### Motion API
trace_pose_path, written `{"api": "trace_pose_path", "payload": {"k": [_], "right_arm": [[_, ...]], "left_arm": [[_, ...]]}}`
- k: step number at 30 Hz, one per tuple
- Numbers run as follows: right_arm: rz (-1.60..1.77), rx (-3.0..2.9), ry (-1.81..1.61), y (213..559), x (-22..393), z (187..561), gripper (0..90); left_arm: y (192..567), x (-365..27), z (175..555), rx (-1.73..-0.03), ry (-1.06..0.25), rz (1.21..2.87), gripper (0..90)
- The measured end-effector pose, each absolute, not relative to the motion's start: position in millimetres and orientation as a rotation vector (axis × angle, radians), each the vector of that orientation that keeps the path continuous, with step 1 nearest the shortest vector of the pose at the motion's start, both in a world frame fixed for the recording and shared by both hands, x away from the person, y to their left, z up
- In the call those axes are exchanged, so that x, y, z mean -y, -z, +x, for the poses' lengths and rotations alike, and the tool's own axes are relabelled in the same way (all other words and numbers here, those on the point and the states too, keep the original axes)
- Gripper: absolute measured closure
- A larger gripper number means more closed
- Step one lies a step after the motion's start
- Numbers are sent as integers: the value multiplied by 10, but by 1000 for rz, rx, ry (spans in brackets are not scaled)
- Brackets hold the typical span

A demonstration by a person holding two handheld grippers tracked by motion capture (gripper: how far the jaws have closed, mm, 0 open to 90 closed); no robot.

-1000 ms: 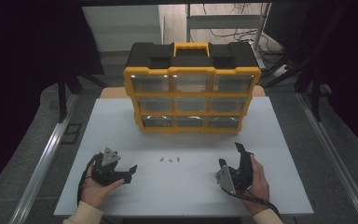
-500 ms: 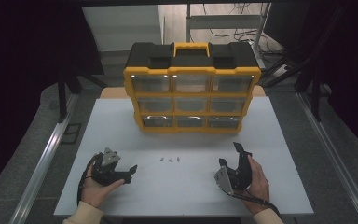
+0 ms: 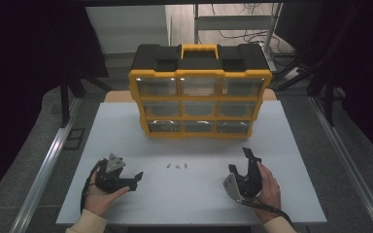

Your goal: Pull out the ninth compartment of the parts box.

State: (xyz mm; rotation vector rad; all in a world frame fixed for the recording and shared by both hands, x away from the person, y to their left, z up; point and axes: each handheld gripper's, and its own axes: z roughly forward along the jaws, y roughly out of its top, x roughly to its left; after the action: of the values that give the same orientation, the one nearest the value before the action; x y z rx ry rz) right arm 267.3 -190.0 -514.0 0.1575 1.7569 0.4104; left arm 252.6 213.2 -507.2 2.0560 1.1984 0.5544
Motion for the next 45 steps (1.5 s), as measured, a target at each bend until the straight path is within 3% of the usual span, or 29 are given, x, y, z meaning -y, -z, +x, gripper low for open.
{"api": "trace_pose_path", "payload": {"k": [45], "right_arm": [[184, -1729, -395, 5129, 1883, 2894, 112]], "left_arm": [[5080, -2127, 2535, -1198, -553, 2063, 99]]}}
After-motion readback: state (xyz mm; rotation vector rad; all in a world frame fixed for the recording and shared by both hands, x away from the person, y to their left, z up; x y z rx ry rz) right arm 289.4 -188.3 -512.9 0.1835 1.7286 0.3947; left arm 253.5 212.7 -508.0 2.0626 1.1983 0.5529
